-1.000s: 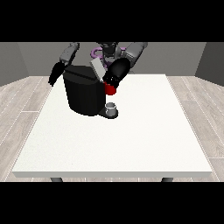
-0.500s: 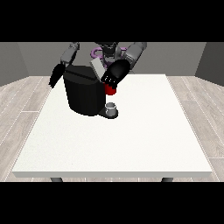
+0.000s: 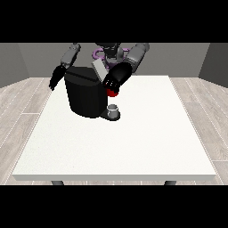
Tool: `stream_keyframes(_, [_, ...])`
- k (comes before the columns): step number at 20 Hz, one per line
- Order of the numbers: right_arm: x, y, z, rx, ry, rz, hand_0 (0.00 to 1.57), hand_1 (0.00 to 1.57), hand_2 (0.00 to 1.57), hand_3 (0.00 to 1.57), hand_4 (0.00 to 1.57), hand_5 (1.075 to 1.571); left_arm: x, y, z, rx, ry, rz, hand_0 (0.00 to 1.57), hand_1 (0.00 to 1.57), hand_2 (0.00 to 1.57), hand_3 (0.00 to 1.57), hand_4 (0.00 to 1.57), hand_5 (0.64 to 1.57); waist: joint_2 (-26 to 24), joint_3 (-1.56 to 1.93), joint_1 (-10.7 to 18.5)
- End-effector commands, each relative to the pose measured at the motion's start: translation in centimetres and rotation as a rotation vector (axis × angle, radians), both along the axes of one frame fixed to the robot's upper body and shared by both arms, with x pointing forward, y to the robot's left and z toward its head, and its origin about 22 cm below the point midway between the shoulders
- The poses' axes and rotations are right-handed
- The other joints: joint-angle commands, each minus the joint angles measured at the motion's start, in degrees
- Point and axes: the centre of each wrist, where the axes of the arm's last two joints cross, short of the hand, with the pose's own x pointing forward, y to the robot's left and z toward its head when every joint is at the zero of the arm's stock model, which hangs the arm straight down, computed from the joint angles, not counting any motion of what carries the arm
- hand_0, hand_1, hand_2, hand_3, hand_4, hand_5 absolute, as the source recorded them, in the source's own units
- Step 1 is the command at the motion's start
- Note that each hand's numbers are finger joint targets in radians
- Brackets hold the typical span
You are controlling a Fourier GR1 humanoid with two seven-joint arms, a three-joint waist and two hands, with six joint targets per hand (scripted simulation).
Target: Insert the coffee pod into the coffee machine and close the lid
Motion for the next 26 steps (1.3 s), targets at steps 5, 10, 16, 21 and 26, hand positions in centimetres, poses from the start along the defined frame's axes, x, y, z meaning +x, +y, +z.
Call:
stream_keyframes(5, [-0.1, 1.0, -0.1, -0.010, -0.010, -0.003, 0.00, 0.00, 0.00, 0.00, 0.16, 1.571, -0.2, 0.9, 1.0, 0.062, -0.075, 0.026, 0.00, 0.00, 0.69, 0.55, 0.00, 1.571, 1.93, -0.04, -0.13])
stream_keyframes(10, [0.9, 0.3, 1.7, -0.006, -0.010, -0.018, 0.00, 0.00, 0.00, 0.00, 0.21, 1.571, 0.2, -0.4, -0.4, 0.060, -0.064, 0.034, 0.00, 0.00, 0.57, 0.47, 0.00, 1.571, 1.68, -0.05, 0.29])
stream_keyframes(16, [0.4, -1.7, -0.9, 0.011, 0.029, -0.042, 0.00, 0.00, 0.00, 0.00, 0.00, 1.571, 0.1, 0.2, -0.3, 0.079, -0.034, 0.026, 0.00, 0.00, 0.36, 0.25, 0.00, 1.571, -1.35, -0.02, 2.06])
stream_keyframes(21, [-1.1, -5.5, -5.7, 0.043, 0.145, -0.111, 0.00, 0.00, 0.00, 0.00, 0.13, 1.571, 0.4, -1.3, -4.5, 0.027, 0.095, -0.002, 0.00, 0.00, 0.00, 0.06, 0.00, 1.571, -7.84, 0.00, 6.91])
stream_keyframes(26, [-2.6, -5.6, -9.4, 0.063, 0.235, -0.194, 0.00, 0.00, 0.00, 0.00, 0.00, 1.571, 0.2, -4.5, -10.7, 0.008, 0.204, -0.096, 0.00, 0.00, 0.08, 0.00, 0.00, 1.571, -13.58, -0.02, 12.70])
